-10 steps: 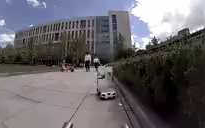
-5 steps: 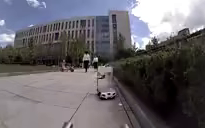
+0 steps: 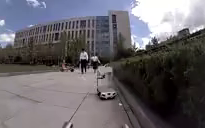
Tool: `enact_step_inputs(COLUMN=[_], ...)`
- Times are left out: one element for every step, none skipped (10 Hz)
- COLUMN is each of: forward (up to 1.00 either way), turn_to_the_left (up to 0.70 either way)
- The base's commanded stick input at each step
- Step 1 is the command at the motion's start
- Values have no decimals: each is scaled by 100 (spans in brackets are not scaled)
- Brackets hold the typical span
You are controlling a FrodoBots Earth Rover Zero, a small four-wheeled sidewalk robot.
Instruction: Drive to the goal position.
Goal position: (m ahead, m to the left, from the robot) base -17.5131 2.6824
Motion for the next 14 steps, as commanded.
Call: enact_step_inputs(forward=[6,6,6,6,6,6,6,6,6,6,6,6,2,-32], turn_to_the_left=[1,1,1,1,1,1,1,1,1,0,1,0,2,3])
